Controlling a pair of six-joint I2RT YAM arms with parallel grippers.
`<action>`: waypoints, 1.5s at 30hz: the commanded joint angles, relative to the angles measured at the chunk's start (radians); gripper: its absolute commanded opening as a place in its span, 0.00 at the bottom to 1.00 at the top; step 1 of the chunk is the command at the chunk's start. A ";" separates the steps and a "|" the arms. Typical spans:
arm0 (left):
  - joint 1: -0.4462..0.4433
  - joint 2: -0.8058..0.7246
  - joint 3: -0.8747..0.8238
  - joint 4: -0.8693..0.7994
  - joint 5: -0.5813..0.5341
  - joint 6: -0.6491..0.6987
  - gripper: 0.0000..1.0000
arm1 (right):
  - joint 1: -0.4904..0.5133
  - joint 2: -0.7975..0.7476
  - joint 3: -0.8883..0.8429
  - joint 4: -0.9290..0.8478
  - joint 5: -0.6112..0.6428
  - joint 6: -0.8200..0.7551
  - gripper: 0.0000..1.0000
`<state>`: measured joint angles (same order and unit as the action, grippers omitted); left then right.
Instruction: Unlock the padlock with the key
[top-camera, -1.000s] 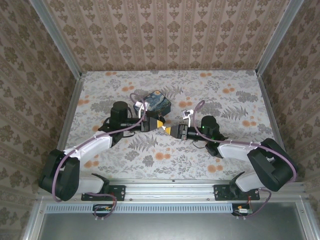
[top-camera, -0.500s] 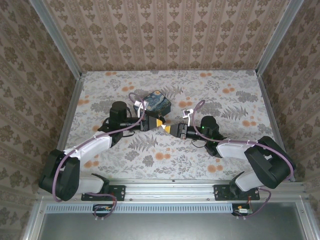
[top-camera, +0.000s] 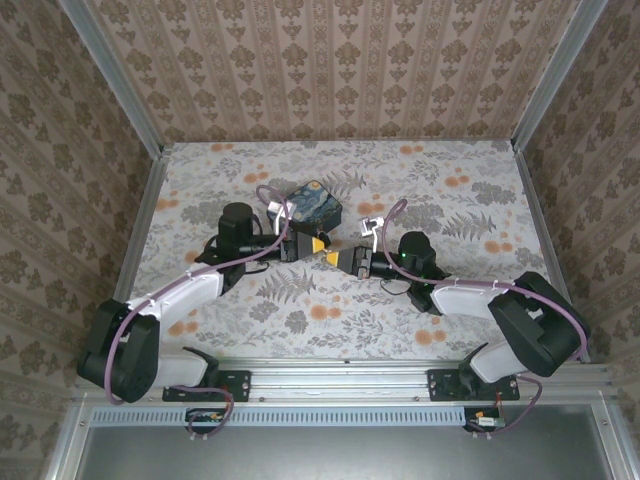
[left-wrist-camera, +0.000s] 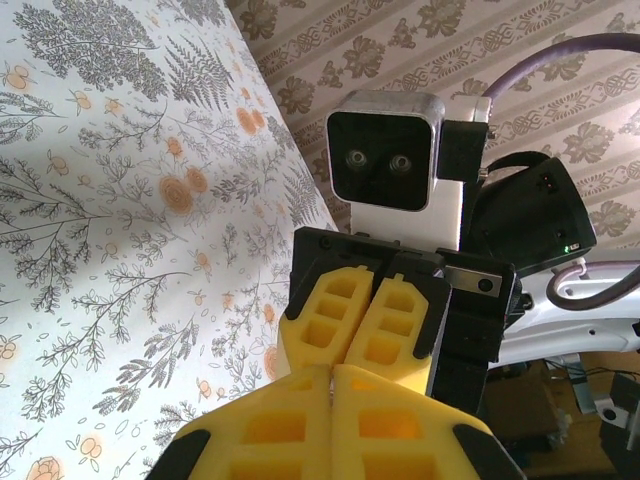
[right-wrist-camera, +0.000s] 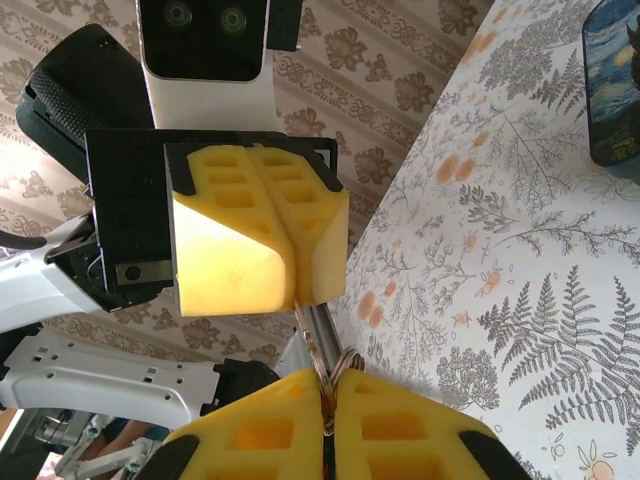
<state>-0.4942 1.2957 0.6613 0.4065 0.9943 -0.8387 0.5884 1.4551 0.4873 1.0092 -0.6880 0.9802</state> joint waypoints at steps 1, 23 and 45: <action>-0.003 -0.030 -0.005 0.036 0.033 -0.013 0.00 | 0.008 0.007 0.021 0.061 -0.006 0.000 0.03; -0.211 -0.004 0.032 -0.474 -1.062 -0.072 0.65 | -0.138 -0.258 -0.060 -0.568 0.159 -0.361 0.00; -0.347 0.609 0.536 -0.674 -1.418 -0.179 0.71 | -0.247 -0.204 -0.086 -0.596 0.146 -0.396 0.00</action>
<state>-0.8322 1.8641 1.1374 -0.1734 -0.3397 -0.9691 0.3500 1.2270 0.4164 0.3573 -0.5083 0.5793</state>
